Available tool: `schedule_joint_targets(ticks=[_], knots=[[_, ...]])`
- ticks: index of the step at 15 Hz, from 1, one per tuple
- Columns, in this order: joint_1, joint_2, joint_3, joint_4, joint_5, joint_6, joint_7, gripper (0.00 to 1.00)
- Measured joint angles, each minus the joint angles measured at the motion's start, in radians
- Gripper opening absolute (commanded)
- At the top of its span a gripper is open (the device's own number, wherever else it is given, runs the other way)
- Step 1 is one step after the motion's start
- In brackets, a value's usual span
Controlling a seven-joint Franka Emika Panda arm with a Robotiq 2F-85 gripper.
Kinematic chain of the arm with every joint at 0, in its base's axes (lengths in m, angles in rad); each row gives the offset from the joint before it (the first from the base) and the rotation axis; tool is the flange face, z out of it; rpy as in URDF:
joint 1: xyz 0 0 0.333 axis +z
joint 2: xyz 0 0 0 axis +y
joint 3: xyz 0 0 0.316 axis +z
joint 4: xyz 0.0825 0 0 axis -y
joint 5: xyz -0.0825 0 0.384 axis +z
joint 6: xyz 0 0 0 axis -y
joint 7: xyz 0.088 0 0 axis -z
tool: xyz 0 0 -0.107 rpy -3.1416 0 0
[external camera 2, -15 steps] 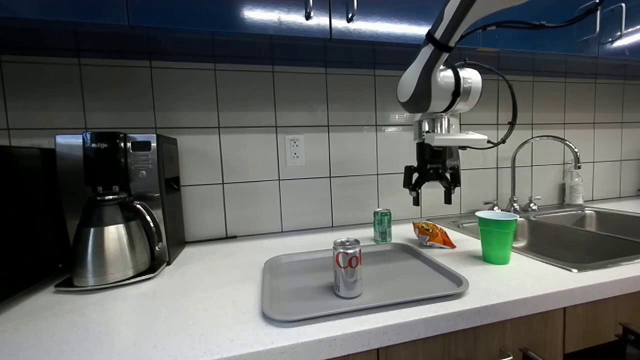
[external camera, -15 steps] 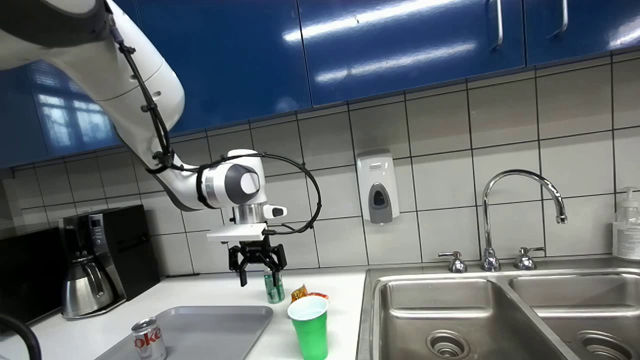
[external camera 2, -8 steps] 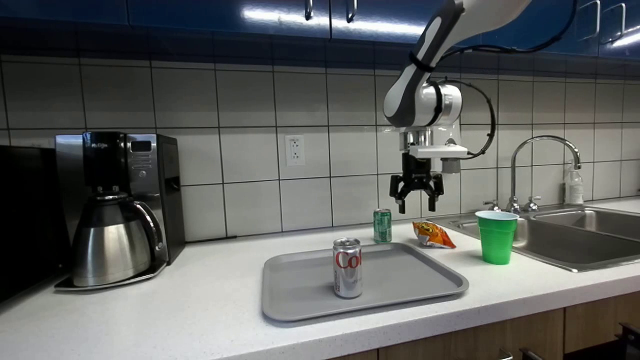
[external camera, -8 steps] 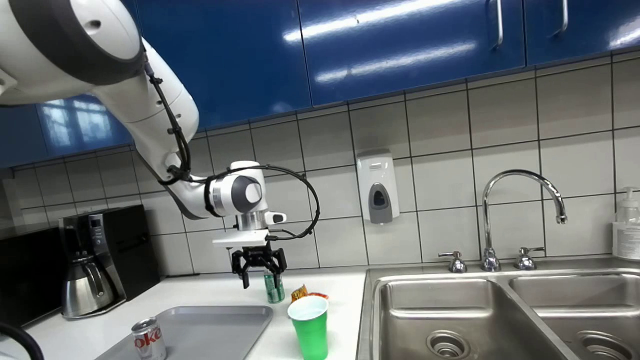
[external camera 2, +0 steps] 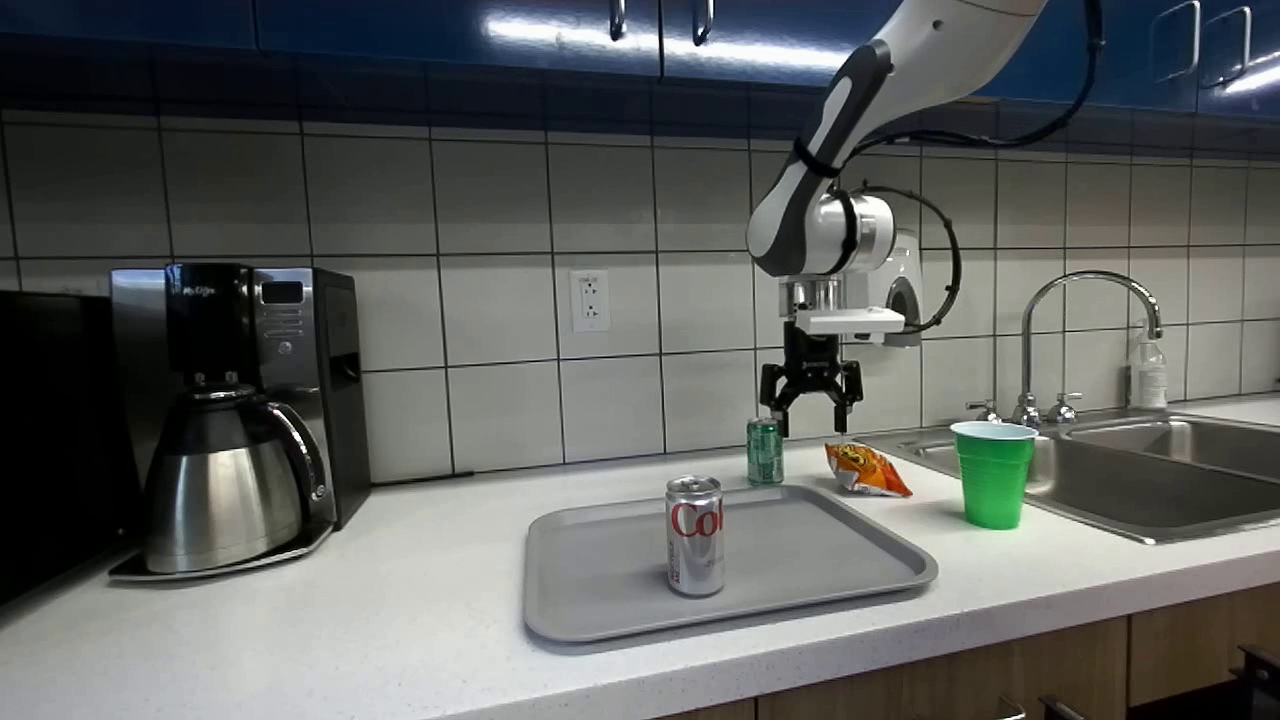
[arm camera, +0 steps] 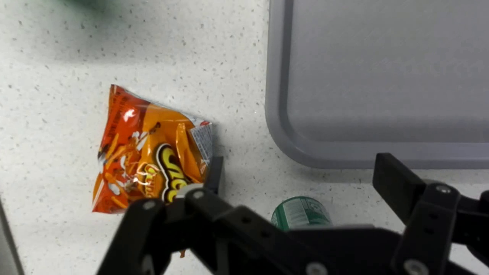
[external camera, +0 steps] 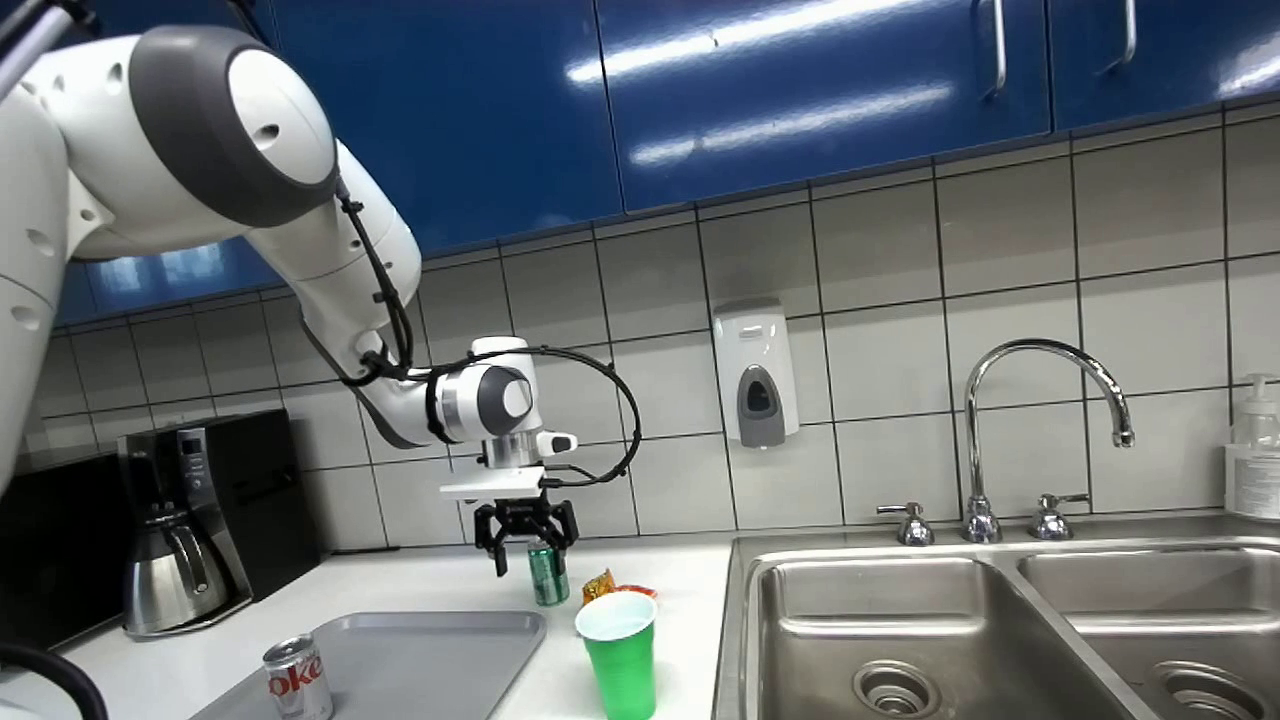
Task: Put the green can on the tray
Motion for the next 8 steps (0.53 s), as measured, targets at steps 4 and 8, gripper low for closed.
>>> schedule_joint_targets(ticks=[4, 8], knots=[[0.006, 0.052, 0.0, 0.067, -0.001, 0.0, 0.021, 1.0], [0.01, 0.106, 0.0, 0.133, -0.004, 0.0, 0.041, 1.0]])
